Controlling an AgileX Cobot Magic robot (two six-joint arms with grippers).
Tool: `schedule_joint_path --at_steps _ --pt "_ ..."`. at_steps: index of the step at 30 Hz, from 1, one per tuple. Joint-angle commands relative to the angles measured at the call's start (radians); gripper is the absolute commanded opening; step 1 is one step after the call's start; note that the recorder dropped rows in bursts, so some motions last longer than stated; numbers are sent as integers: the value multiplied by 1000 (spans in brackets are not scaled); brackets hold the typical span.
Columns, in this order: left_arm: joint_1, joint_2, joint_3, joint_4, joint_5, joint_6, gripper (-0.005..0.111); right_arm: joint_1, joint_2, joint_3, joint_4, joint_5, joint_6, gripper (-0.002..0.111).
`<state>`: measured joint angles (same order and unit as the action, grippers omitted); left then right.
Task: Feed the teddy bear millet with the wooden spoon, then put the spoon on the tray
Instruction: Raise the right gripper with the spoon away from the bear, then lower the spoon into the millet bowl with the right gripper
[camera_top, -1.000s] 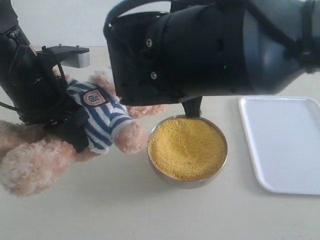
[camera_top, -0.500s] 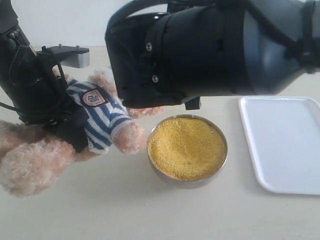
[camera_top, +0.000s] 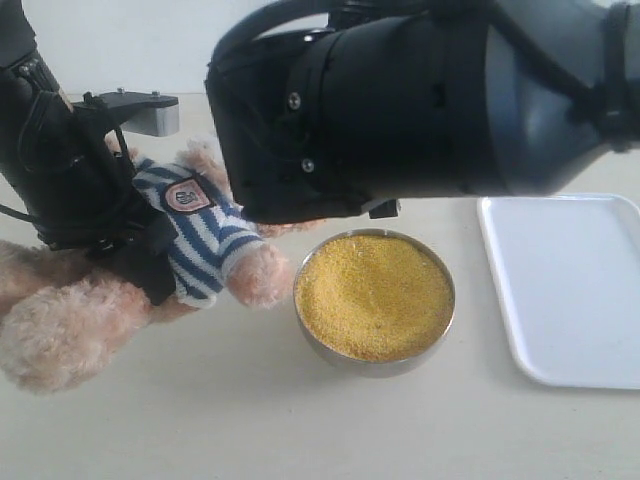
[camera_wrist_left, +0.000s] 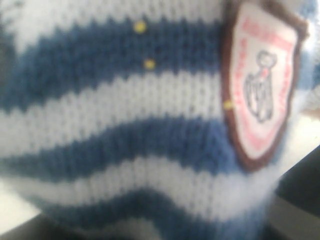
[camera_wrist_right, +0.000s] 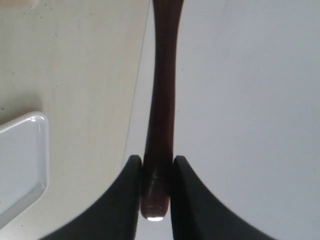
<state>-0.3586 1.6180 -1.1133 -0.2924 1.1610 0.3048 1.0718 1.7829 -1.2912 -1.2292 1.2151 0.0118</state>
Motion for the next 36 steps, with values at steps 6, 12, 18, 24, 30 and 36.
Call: schedule_joint_path --at_steps 6,12,18,24,30,36 --pt "-1 -4 -9 -7 3 2 4 28 -5 2 -14 6 -2 0" --pt "-1 -4 -9 -7 3 2 4 28 -5 2 -6 6 -2 0" --pt "-1 -4 -9 -3 3 -2 4 26 -5 2 5 6 -3 0" --pt "-1 -4 -9 -3 3 -6 4 26 -5 2 -63 6 7 0" --pt "-1 -4 -9 -3 3 -6 4 22 -40 2 -68 6 7 0" --pt "-1 -4 -9 -3 5 -10 4 15 -65 2 1 6 -18 0"
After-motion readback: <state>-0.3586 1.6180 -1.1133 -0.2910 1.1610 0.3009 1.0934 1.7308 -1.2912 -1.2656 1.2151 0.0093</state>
